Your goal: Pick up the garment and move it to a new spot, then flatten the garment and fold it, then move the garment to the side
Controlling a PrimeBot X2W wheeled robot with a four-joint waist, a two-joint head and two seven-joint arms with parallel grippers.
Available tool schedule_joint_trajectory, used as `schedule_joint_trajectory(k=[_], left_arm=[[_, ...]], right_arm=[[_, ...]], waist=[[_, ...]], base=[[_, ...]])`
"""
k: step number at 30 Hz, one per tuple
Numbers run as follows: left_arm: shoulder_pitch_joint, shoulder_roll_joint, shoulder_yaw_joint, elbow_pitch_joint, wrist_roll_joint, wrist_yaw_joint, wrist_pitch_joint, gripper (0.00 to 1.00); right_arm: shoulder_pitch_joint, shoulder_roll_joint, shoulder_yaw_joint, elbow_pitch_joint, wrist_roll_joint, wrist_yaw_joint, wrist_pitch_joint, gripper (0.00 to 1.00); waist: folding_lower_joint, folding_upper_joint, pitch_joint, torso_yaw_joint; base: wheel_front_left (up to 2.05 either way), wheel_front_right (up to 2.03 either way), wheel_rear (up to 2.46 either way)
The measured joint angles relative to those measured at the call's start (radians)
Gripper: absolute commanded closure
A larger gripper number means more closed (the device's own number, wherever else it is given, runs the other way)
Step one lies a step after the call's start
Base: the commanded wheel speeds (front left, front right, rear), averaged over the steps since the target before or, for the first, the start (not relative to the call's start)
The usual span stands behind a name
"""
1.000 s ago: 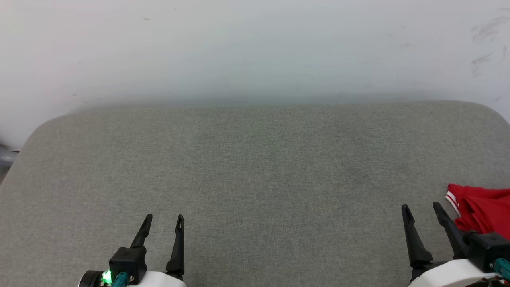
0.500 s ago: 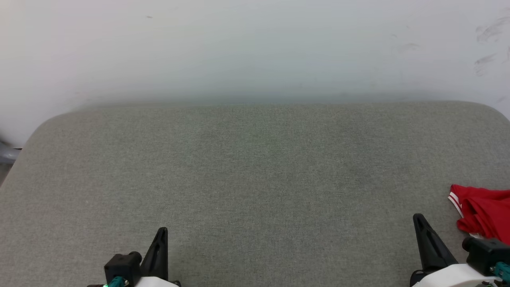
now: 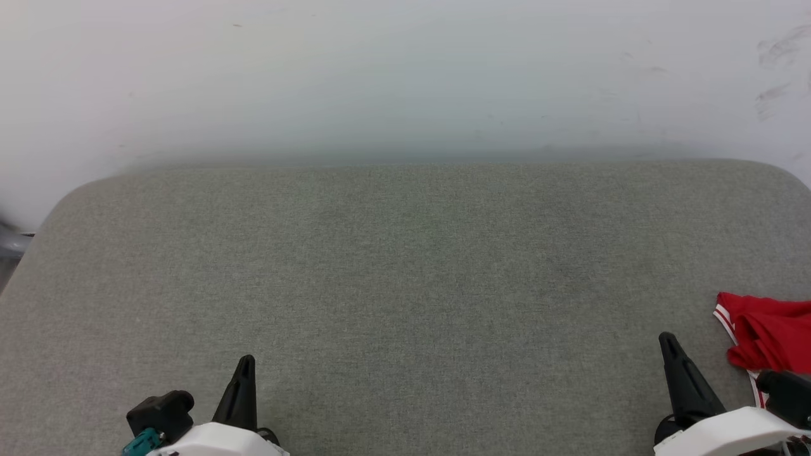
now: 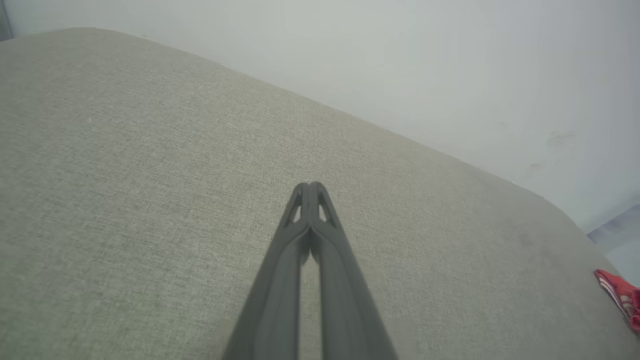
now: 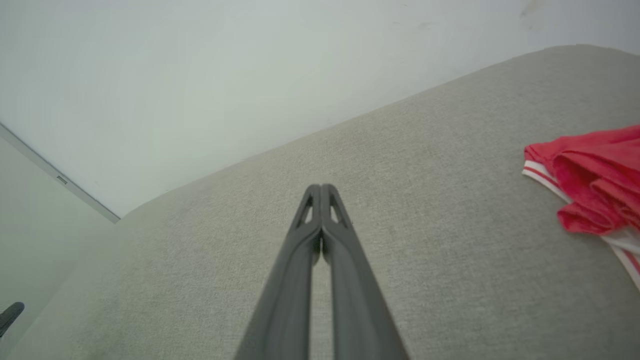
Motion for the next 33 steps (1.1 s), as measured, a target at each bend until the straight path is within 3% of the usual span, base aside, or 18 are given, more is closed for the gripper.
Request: schedule_joint_trajectory(k=[33], left_arm=[[-0.060, -0.014, 0.070, 0.013, -0.489, -0.037, 0.122, 1.00]], right_arm=[[-0.081, 0.003, -0.019, 0.090, 0.482, 0.000, 0.046, 1.00]], waist=[[0.0000, 0.0000, 0.008, 0.000]], base=[[0.00, 0.00, 0.00]])
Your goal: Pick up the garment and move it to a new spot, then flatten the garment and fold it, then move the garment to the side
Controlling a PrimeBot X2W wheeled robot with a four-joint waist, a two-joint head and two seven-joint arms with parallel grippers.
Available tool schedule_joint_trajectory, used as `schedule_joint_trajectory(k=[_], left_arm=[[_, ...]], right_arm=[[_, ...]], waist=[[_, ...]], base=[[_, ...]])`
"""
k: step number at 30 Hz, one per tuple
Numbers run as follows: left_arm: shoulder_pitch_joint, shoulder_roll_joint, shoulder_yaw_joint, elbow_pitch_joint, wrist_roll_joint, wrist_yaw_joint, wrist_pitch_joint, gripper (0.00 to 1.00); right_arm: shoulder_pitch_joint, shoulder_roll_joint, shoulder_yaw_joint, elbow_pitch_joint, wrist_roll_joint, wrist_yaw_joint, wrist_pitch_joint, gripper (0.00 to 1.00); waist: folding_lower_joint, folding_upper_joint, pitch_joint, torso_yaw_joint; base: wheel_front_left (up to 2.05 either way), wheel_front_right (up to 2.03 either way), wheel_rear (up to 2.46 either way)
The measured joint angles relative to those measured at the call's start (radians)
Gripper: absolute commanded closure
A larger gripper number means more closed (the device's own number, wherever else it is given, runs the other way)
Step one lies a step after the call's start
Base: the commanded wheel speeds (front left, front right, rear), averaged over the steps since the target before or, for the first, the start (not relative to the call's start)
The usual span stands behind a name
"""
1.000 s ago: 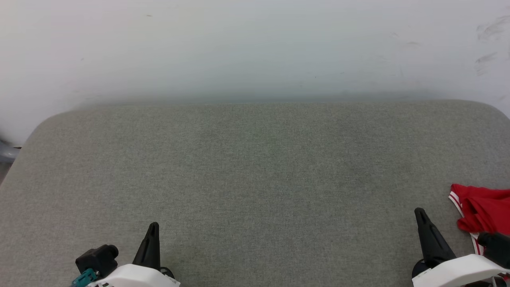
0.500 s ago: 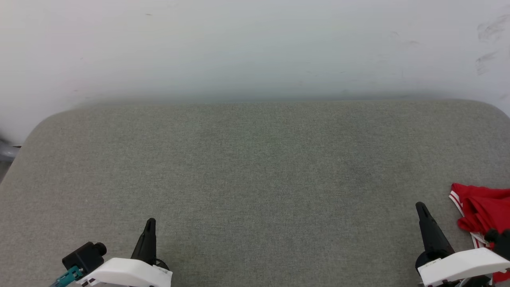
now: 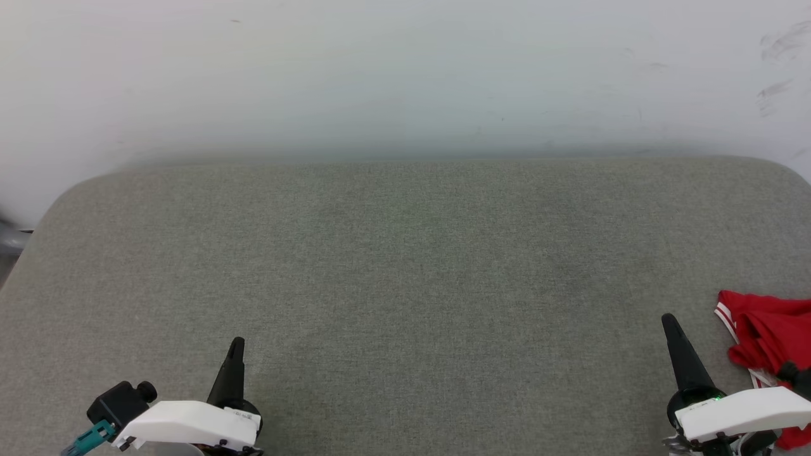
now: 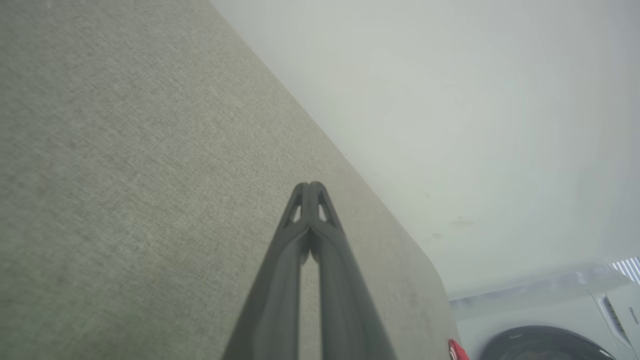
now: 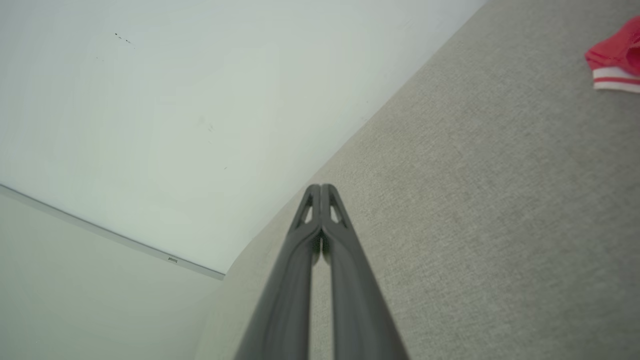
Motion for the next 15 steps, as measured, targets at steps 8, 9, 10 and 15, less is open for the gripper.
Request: schedule_joint_trajectory(k=[8, 9, 10, 15], left_arm=[[-0.012, -0.003, 0.015, 0.003, -0.091, -0.007, 0.021, 1.00], [-0.013, -0.003, 0.017, 0.003, -0.102, -0.008, 0.026, 1.00], [-0.015, -0.003, 0.018, 0.003, -0.114, -0.008, 0.030, 1.00], [-0.024, -0.004, 0.025, 0.004, -0.167, -0.016, 0.041, 1.00]], right_arm=[[-0.015, 0.001, -0.003, 0.015, 0.091, 0.000, 0.009, 1.00], [-0.017, 0.001, -0.004, 0.018, 0.103, 0.000, 0.012, 1.00], [-0.019, 0.001, -0.004, 0.020, 0.114, 0.000, 0.013, 1.00], [-0.033, 0.001, -0.006, 0.030, 0.166, 0.000, 0.017, 1.00]], waist=[[0.0000, 0.0000, 0.002, 0.000], [0.0000, 0.0000, 0.002, 0.000], [0.0000, 0.0000, 0.002, 0.000], [0.0000, 0.0000, 0.004, 0.000]], base=[[0.00, 0.00, 0.00], [0.00, 0.00, 0.00], [0.00, 0.00, 0.00], [0.00, 0.00, 0.00]])
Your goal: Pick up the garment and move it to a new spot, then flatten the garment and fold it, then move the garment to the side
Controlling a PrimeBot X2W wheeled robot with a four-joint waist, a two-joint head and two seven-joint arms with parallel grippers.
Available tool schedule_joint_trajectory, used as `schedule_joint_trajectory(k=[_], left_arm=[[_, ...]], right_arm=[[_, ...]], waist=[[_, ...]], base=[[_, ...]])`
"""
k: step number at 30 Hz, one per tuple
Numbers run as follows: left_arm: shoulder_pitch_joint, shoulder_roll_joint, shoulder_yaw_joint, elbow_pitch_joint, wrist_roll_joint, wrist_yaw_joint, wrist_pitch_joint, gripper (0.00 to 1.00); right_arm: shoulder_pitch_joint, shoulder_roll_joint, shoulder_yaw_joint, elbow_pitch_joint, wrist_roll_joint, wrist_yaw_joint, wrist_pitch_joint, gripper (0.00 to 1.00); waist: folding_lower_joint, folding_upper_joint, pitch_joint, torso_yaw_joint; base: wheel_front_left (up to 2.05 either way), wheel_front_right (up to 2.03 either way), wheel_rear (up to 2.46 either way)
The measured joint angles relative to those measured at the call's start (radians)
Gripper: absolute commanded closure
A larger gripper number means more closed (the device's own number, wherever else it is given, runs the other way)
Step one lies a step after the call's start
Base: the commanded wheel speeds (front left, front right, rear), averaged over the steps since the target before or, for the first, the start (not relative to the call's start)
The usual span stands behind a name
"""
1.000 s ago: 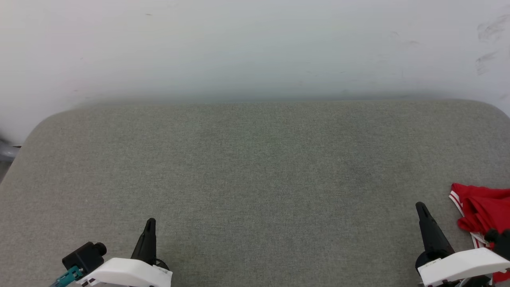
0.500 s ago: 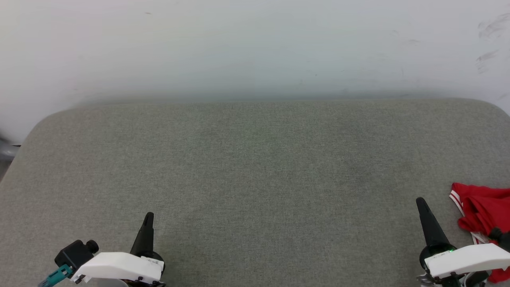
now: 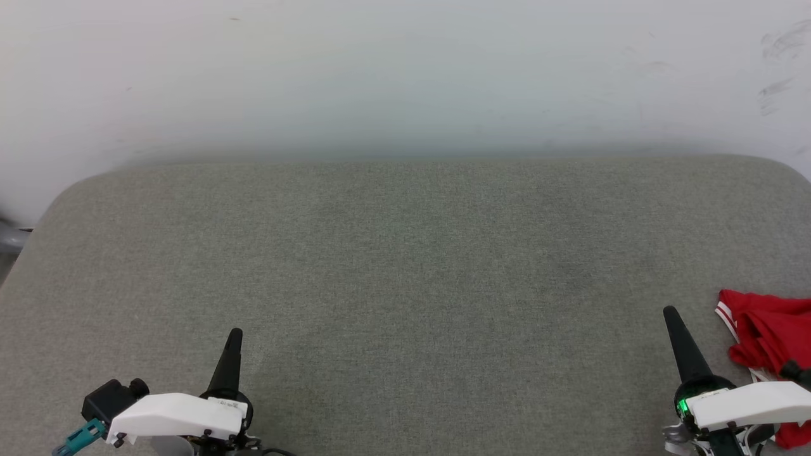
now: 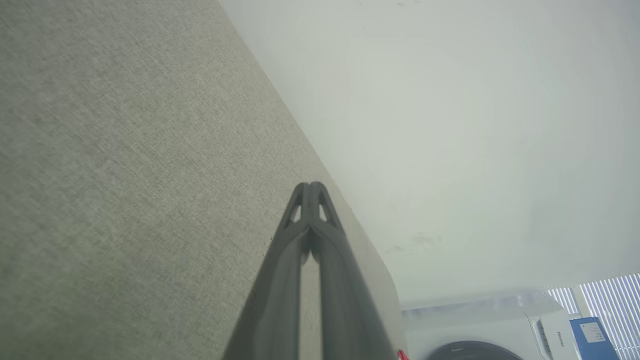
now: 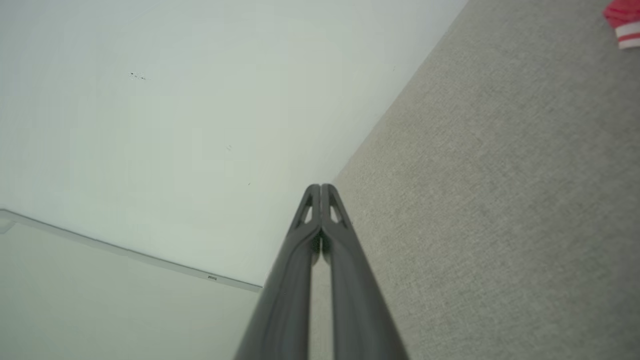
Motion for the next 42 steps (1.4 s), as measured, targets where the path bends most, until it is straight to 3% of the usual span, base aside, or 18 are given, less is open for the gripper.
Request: schedule_joint_trajectory(k=[42], left_arm=[[-0.049, -0.008, 0.055, 0.011, -0.370, -0.032, 0.095, 1.00]], right_arm=[[-0.064, 0.003, -0.015, 0.067, 0.363, 0.000, 0.039, 1.00]], waist=[[0.0000, 0.0000, 0.010, 0.000]], base=[[0.00, 0.00, 0.00]])
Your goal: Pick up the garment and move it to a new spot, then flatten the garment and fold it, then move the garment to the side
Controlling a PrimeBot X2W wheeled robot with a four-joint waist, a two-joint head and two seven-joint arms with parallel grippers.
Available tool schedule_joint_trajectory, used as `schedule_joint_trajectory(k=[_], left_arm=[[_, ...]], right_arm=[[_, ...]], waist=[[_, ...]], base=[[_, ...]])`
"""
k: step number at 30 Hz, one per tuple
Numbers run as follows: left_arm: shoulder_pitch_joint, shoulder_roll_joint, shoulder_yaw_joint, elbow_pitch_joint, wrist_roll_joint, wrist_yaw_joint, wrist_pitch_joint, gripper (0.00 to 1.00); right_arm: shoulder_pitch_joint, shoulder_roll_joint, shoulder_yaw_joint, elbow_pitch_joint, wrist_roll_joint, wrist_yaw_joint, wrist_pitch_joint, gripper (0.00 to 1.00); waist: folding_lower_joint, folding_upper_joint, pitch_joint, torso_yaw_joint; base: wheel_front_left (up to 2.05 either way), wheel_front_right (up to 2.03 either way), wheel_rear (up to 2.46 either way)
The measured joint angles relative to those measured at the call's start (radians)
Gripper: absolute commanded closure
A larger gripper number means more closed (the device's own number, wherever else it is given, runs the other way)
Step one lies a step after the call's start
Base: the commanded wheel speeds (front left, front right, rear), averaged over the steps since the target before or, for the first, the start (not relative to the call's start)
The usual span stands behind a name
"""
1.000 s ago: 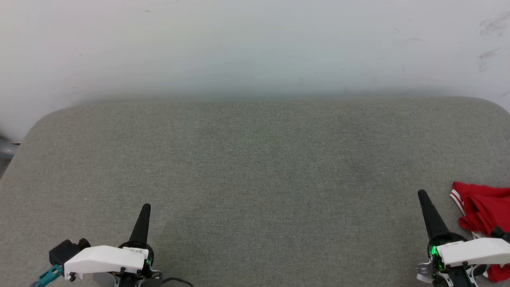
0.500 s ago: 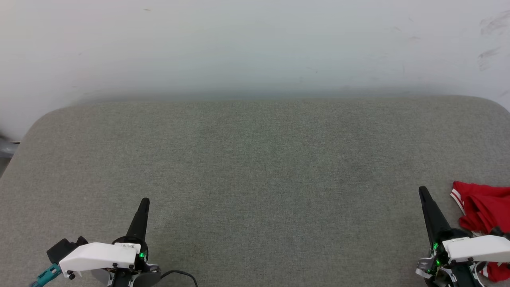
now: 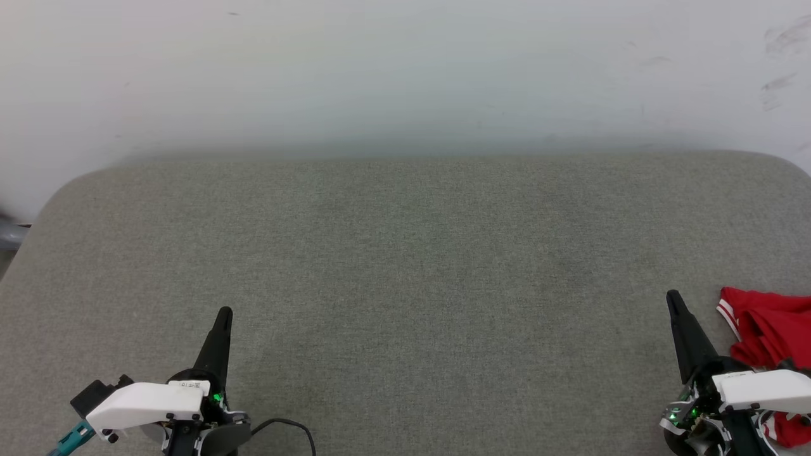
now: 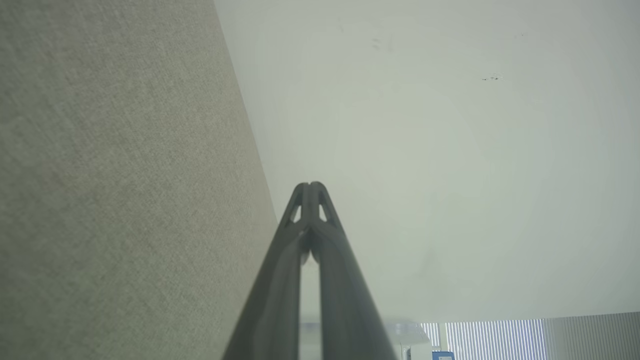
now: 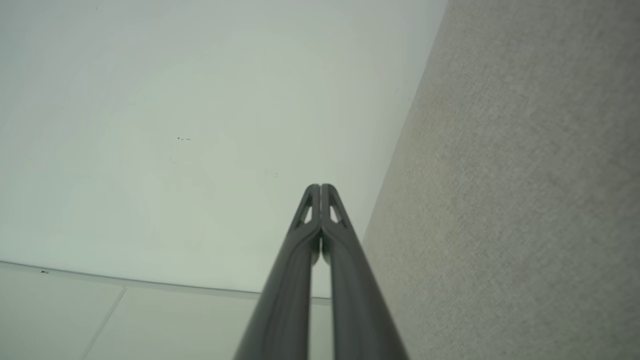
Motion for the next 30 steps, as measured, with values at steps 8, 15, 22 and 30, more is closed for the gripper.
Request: schedule_joint_trajectory(k=[8, 15, 22, 30], left_arm=[[-0.005, -0.001, 0.008, 0.002, -0.057, -0.003, 0.015, 1.00], [-0.015, -0.002, 0.013, 0.003, -0.105, -0.009, 0.026, 1.00], [-0.018, -0.002, 0.016, 0.004, -0.119, -0.010, 0.028, 1.00], [-0.018, -0.002, 0.016, 0.004, -0.119, -0.010, 0.028, 1.00]], right_arm=[[-0.007, 0.000, -0.002, 0.010, 0.057, 0.000, 0.005, 1.00], [-0.016, 0.001, -0.004, 0.019, 0.104, 0.000, 0.010, 1.00], [-0.020, 0.001, -0.005, 0.022, 0.118, 0.000, 0.012, 1.00], [-0.020, 0.001, -0.005, 0.022, 0.118, 0.000, 0.012, 1.00]], waist=[[0.0000, 0.0000, 0.002, 0.000], [0.0000, 0.0000, 0.004, 0.000], [0.0000, 0.0000, 0.004, 0.000], [0.0000, 0.0000, 0.004, 0.000]], base=[[0.00, 0.00, 0.00], [0.00, 0.00, 0.00], [0.00, 0.00, 0.00], [0.00, 0.00, 0.00]])
